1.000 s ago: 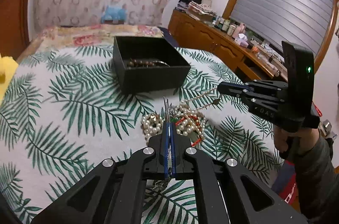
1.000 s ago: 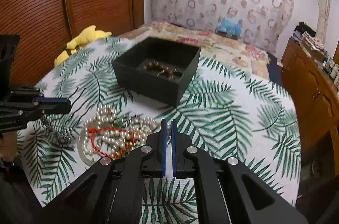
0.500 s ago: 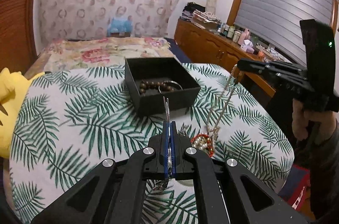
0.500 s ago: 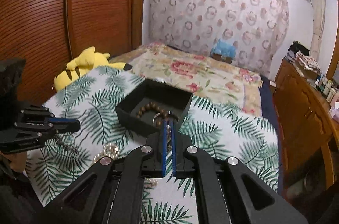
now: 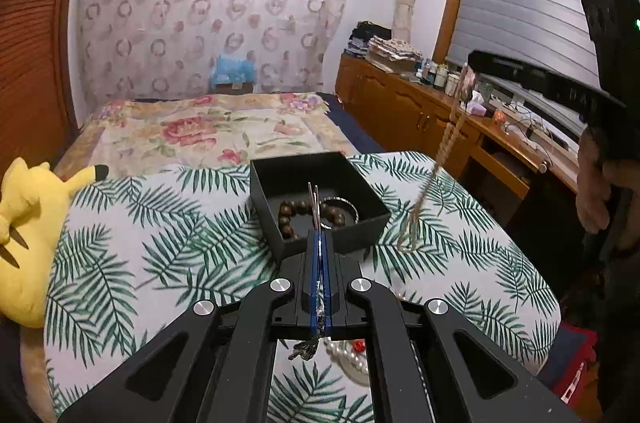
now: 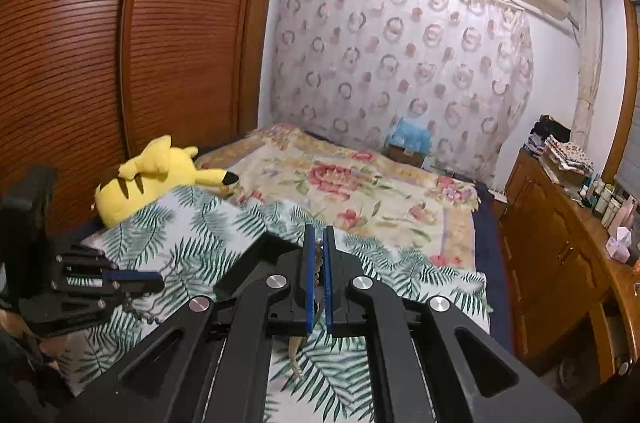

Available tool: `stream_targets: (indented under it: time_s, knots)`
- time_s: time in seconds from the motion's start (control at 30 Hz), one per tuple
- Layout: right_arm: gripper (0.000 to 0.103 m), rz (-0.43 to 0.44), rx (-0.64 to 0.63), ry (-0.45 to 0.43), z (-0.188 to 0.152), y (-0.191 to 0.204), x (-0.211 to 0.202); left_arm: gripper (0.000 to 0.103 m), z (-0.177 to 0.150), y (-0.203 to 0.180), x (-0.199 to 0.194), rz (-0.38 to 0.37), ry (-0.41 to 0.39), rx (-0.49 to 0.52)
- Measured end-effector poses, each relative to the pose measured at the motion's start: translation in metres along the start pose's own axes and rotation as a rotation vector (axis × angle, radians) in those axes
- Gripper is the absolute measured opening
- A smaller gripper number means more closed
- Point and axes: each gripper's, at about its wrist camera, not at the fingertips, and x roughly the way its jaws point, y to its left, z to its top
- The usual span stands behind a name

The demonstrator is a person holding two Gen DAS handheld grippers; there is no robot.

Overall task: Organize jewelry
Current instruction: 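Carry the hairpins over the black box and open the left tool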

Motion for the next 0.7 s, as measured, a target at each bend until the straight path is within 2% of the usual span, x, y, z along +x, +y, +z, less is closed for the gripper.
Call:
stream_targets:
  time_s: [0.37, 0.7]
  knots:
    - [0.005, -0.030, 0.014, 0.002, 0.045, -0.012, 0.029, 0.001, 0.020, 0.010, 0.009, 0.027, -0.012, 0.002]
    - [0.005, -0.028, 0.053, 0.021, 0.057, -0.021, 0.059, 0.001, 0.036, 0.010, 0.018, 0.040, -0.014, 0.018]
